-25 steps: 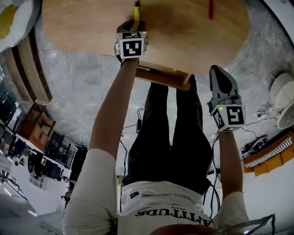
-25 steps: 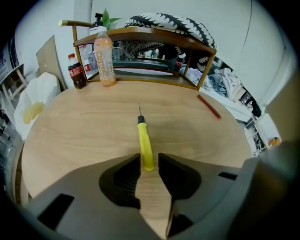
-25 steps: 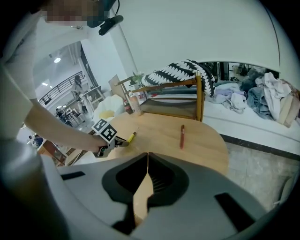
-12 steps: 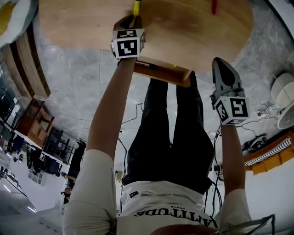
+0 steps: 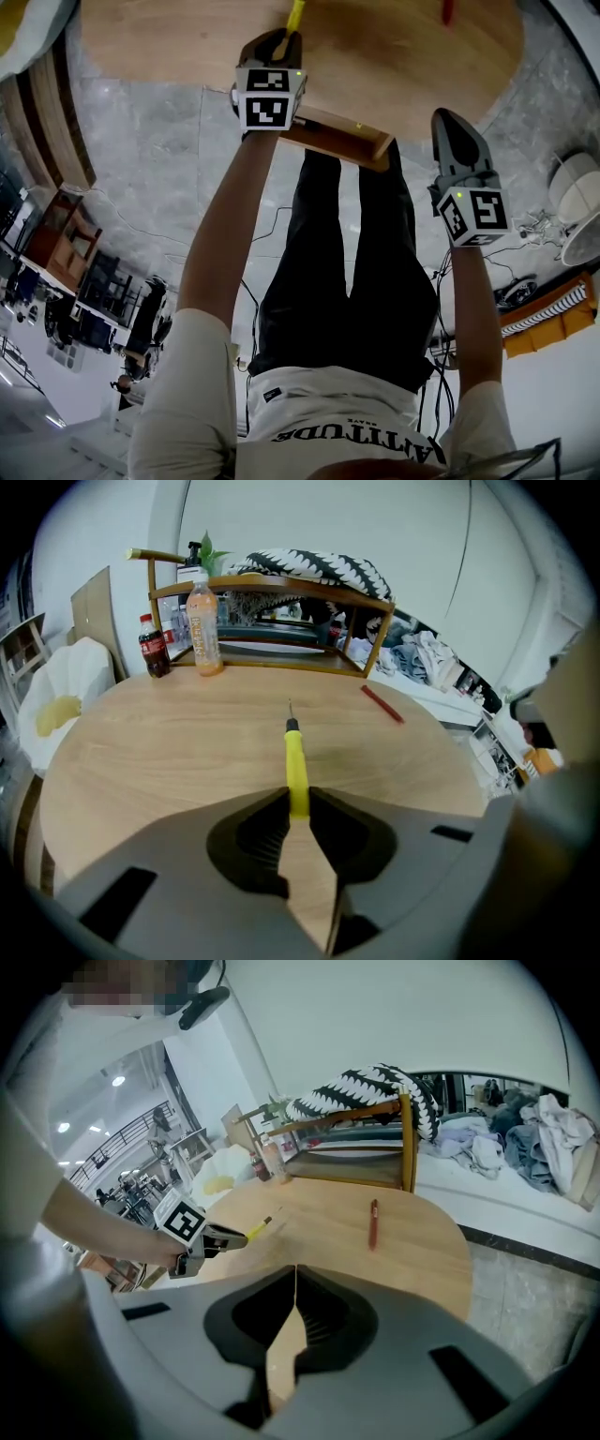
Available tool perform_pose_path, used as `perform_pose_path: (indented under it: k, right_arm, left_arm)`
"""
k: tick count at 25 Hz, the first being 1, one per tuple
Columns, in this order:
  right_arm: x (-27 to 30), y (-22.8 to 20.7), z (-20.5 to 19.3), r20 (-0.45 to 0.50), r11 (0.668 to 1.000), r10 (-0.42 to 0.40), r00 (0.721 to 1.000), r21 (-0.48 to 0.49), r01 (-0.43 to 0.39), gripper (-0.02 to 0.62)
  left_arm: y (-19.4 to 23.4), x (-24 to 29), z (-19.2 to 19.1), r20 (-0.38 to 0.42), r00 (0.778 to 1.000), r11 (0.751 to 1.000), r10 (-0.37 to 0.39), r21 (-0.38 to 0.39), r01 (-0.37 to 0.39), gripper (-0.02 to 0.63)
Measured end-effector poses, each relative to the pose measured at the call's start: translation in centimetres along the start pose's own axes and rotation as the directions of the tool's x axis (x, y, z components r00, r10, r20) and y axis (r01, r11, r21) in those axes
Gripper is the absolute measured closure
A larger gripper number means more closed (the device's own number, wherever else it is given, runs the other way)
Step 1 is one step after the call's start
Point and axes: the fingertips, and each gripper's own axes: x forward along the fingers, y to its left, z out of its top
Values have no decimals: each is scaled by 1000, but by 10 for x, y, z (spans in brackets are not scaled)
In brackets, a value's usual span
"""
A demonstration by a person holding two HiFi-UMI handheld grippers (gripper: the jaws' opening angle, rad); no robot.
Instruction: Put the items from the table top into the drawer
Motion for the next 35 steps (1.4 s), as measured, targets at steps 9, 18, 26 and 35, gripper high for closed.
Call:
perform_pose_path:
  k: [9,18,26,35]
  right_arm:
    - [5,17,-8,-6,1000,17,1000,-11,-17,575]
    - [8,38,-21,-26,999,46,999,-27,-47,575]
    - [13,51,-23,-37,996,67,997,-48,-68,575]
    - [30,68,-26,-69,992,97,993,-70,-102,575]
  left_arm:
    - [-7,-38,-39,5,999,999,-36,30,36,528]
    - [-19,-73,-86,7,997,997,-74,39,74,528]
    - [-33,-110,-123,27,995,995,-95,34,94,528]
    - [-38,-132,-175,-19,996,996,-88,25,88,528]
